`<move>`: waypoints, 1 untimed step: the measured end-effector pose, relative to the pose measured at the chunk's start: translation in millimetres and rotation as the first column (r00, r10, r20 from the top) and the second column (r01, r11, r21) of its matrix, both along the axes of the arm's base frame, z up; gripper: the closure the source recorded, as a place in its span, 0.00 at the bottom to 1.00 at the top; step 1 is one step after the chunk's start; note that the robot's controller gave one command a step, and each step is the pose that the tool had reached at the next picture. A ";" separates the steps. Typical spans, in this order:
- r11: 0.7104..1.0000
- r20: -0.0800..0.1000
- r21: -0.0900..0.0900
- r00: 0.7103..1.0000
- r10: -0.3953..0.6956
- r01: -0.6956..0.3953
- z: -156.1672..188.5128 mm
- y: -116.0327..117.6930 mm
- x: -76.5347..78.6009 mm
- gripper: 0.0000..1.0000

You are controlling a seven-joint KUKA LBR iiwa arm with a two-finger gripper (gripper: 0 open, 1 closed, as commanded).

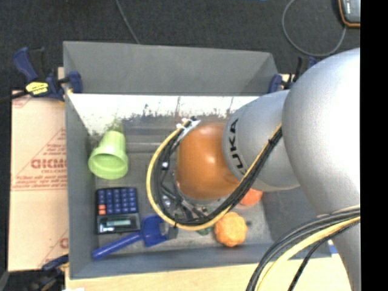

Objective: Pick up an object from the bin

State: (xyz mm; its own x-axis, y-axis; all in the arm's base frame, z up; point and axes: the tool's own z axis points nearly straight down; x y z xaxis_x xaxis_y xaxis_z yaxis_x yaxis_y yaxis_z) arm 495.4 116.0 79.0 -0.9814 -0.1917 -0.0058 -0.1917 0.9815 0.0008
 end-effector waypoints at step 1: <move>1.000 -0.002 0.000 1.000 -0.001 0.001 17.4 -0.3 -0.4 1.00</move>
Offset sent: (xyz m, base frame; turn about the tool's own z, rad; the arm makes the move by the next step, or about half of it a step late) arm -0.0004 -0.0003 0.0982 0.0005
